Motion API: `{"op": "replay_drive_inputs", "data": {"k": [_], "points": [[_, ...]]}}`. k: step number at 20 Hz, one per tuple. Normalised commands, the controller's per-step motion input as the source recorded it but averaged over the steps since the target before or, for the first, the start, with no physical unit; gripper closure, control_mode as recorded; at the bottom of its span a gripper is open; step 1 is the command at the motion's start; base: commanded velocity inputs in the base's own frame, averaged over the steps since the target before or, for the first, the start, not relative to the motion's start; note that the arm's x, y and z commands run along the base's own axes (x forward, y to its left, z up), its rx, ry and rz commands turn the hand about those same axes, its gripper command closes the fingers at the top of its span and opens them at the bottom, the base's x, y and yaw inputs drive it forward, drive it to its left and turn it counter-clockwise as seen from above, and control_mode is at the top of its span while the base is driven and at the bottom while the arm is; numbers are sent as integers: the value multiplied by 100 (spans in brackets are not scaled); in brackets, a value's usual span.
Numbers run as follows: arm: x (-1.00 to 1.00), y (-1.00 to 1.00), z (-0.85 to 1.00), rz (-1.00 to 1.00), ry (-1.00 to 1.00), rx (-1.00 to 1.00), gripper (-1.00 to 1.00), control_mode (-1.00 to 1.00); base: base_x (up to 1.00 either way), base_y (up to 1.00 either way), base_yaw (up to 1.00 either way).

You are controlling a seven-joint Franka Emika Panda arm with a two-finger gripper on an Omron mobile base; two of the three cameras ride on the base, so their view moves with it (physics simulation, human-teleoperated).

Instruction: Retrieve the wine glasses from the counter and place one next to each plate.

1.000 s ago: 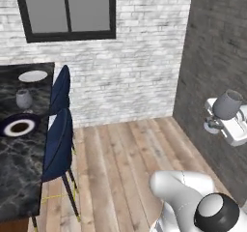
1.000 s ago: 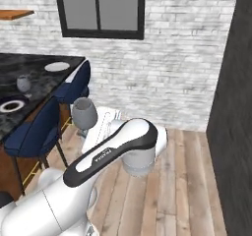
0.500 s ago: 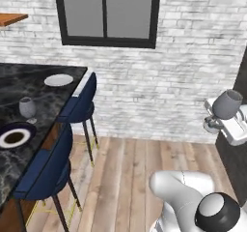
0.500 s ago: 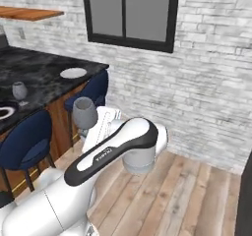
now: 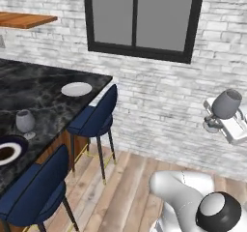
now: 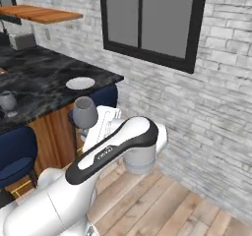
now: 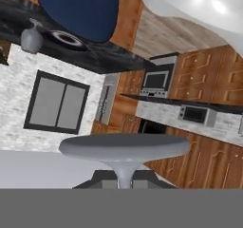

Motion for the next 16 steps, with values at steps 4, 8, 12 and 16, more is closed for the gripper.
{"op": "replay_drive_inputs", "data": {"k": [4,8,12,16], "points": [[0,0,0,0,0,0,100,100,100,-22,47],[0,0,0,0,0,0,100,100,88,3,48],[0,0,0,0,0,0,100,100,36,39,38],[0,0,0,0,0,0,100,100,39,13,30]]}}
